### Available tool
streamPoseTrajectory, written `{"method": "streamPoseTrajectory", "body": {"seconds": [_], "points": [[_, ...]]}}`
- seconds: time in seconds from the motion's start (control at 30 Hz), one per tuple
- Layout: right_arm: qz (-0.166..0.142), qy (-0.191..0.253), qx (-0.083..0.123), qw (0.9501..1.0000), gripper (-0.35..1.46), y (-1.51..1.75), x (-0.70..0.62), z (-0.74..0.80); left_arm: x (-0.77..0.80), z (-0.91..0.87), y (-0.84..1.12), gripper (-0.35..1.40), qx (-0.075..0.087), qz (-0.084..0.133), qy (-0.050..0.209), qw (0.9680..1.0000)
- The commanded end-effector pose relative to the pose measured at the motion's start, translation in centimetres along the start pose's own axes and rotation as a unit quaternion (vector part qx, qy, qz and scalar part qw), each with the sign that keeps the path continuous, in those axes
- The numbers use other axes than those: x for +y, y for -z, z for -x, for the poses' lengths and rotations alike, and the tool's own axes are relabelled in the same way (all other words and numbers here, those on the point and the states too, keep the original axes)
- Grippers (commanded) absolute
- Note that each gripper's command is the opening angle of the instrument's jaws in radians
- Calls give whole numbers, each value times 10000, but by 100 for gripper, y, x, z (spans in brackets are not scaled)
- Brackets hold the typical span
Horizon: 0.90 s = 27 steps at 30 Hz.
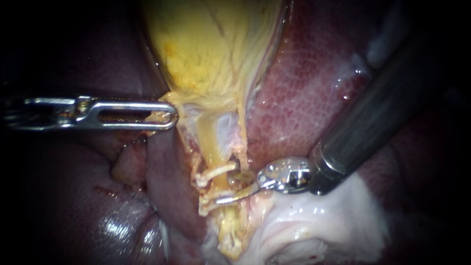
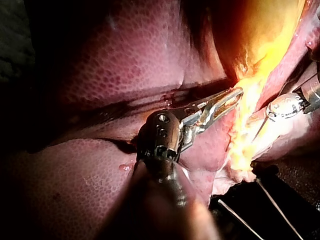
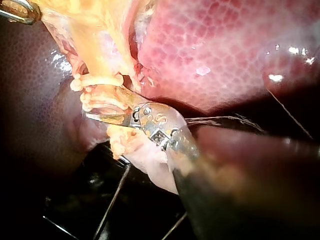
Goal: Go to the cutting position left tube
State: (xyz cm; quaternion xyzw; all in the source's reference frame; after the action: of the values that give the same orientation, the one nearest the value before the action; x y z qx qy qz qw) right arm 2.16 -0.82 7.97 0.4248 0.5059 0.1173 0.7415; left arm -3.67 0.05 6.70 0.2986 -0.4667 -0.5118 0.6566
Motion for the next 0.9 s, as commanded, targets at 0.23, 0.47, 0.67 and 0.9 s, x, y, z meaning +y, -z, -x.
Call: {"method": "streamPoseTrajectory", "body": {"seconds": [0.23, 0.47, 0.67, 0.9], "points": [[-399, -23, 157, 9991, 140, -12, -2, -12, 13, 3, -3, -35, -14, 24, 2, 10000], [-489, -45, 215, 9986, 140, -27, 6, -21, 16, 0, -9, -35, -28, 41, -5, 10000], [-508, -44, 304, 9982, 140, -38, 11, -26, 15, -2, -15, -35, -42, 58, -10, 10000], [-512, -75, 366, 9980, 140, -45, 18, -30, 14, -2, -18, -35, -47, 65, -9, 10000]]}}
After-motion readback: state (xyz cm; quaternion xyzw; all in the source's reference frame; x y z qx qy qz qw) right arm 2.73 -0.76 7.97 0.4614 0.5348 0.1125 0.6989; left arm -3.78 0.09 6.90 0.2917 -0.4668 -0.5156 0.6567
